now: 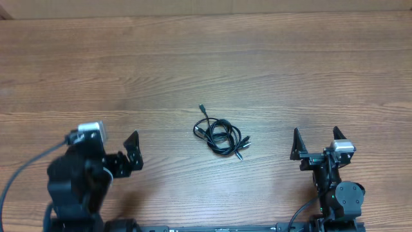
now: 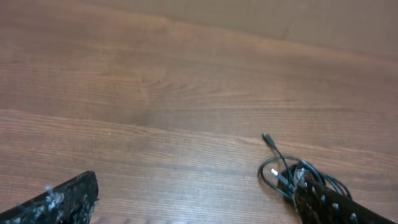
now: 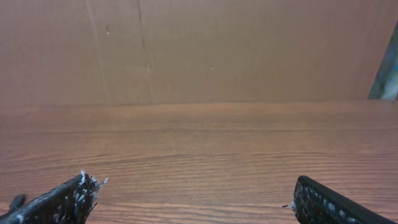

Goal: Untangle cables
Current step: 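Reach the left gripper forward and down onto the black cable bundle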

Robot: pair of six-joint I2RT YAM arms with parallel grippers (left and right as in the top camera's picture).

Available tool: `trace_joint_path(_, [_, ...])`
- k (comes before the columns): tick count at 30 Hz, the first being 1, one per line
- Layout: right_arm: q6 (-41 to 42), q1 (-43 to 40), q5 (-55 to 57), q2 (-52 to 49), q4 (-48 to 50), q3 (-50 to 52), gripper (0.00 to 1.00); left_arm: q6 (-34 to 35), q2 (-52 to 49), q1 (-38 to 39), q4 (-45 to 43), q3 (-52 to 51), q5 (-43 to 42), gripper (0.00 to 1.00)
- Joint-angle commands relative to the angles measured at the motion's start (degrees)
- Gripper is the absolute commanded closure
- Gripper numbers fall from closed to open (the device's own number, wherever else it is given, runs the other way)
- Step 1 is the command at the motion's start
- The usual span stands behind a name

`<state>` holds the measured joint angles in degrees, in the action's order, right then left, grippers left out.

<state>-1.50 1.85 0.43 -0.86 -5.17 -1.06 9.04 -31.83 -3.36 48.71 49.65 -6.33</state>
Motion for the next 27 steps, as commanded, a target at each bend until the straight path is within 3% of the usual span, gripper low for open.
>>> trace_joint_path(1, [0.2, -0.3, 0.4, 0.5, 0.2, 0.5, 0.0, 0.9, -9.6, 0.4, 5.2, 8.0, -0.9, 0.0])
trace_joint_path(6, [0.2, -0.3, 0.4, 0.5, 0.2, 0.5, 0.0, 2.8, -24.2, 2.0, 12.2, 15.6, -0.5, 0.0])
trace_joint_path(10, [0.2, -0.3, 0.4, 0.5, 0.3, 0.5, 0.0, 6.7, -30.1, 10.4, 13.2, 16.9, 6.0, 0.0])
trace_joint_path(13, [0.2, -0.3, 0.4, 0.5, 0.2, 0.5, 0.0, 12.3, -34.5, 21.1, 12.9, 16.9, 10.3, 0.0])
trace_joint_path(18, [0.2, -0.3, 0.4, 0.5, 0.3, 0.5, 0.0, 21.6, -41.1, 29.3, 8.4, 16.9, 9.6, 0.0])
trace_joint_path(24, [0.2, -0.3, 0.4, 0.5, 0.2, 0.5, 0.0, 22.6, -48.7, 30.0, 5.6, 16.9, 7.4, 0.0])
trace_joint_path(27, [0.2, -0.3, 0.4, 0.5, 0.3, 0.5, 0.0, 33.2, -52.8, 30.5, 5.1, 16.9, 4.6, 0.0])
